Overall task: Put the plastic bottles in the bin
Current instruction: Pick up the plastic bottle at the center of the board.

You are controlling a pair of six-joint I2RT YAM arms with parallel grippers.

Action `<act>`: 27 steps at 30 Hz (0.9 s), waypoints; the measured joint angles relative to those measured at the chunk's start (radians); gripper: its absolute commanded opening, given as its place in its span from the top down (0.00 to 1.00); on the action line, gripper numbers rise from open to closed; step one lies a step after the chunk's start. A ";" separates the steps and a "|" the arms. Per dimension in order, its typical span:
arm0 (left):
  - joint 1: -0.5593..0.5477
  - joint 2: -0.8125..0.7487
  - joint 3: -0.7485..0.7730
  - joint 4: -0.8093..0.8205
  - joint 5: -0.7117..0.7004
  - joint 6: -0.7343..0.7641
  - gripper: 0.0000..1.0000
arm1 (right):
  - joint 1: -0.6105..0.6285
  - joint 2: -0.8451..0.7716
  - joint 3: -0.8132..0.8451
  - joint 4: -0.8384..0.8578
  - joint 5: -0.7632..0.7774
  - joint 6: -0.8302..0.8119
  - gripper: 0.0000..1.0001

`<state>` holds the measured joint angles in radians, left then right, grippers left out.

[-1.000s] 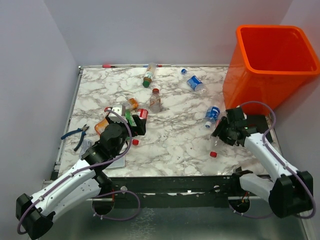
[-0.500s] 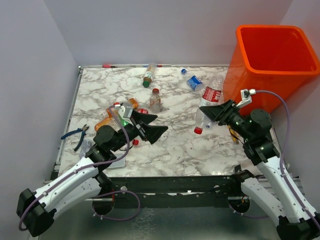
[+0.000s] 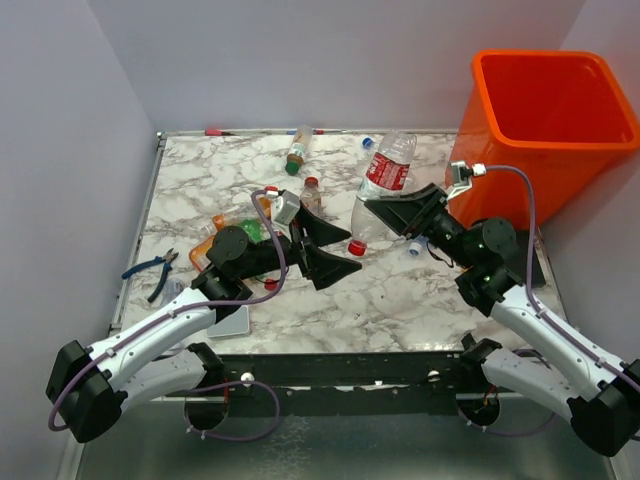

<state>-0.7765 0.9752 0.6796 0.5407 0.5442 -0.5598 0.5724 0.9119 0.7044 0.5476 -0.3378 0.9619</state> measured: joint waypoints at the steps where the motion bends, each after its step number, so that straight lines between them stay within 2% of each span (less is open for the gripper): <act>1: 0.000 0.000 0.001 0.005 0.005 0.001 0.05 | 0.005 0.003 -0.002 0.025 0.003 0.005 0.54; 8: -0.003 0.018 0.001 0.012 0.026 -0.003 0.20 | 0.029 0.007 -0.003 0.136 0.011 0.014 0.55; 15: -0.004 0.060 0.039 0.011 0.039 -0.016 0.25 | 0.052 0.021 -0.003 0.162 0.011 0.013 0.56; 21: -0.005 0.061 0.062 0.012 0.043 -0.022 0.55 | 0.058 0.026 -0.003 0.162 0.011 0.009 0.56; 27: -0.005 0.067 0.064 0.011 0.051 -0.025 0.71 | 0.064 0.030 -0.003 0.161 0.011 0.001 0.55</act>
<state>-0.7811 1.0420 0.7441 0.5522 0.5953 -0.5850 0.6369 0.9417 0.7017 0.7086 -0.3267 0.9627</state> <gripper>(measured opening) 0.386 0.461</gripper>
